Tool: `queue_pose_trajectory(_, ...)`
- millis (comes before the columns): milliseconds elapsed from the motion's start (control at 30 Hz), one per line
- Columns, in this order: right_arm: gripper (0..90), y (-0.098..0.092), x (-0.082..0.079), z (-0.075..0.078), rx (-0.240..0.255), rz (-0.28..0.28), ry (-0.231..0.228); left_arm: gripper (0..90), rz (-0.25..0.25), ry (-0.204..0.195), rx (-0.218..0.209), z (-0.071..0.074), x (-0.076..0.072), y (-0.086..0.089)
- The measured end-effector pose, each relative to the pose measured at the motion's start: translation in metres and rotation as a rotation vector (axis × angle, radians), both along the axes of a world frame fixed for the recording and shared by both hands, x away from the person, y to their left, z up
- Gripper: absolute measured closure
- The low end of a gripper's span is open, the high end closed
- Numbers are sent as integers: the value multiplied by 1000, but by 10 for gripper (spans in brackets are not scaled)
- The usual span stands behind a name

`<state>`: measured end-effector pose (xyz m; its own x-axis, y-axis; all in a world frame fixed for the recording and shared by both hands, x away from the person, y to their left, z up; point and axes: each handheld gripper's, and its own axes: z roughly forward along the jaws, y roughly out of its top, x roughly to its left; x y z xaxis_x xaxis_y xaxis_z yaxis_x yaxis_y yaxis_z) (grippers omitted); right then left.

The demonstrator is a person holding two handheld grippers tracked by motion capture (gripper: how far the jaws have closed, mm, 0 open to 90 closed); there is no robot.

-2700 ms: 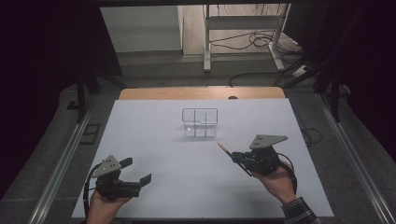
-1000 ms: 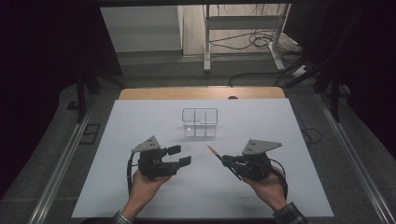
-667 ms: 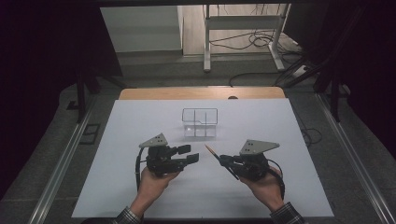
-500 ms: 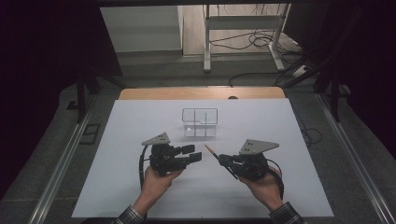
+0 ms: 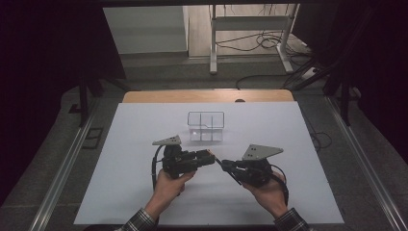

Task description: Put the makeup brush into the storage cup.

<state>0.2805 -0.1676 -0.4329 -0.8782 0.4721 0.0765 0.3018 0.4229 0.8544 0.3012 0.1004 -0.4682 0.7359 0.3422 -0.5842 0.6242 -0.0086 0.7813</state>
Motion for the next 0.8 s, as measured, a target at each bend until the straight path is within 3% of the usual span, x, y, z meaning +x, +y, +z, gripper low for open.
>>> queue_pose_trajectory(233, 831, 4, 0, -1, -1, 10, -3, 621, -18, 23, -33, -1, 1, -3)
queue_pose_trajectory(433, 831, 6, 0, -1, 3, 13, -3, 835, -25, 65, -93, -4, 1, -3)
queue_pose_trajectory(800, 799, 8, 1, -4, 7, 12, 3, 844, 6, 45, -61, -1, -1, -2)
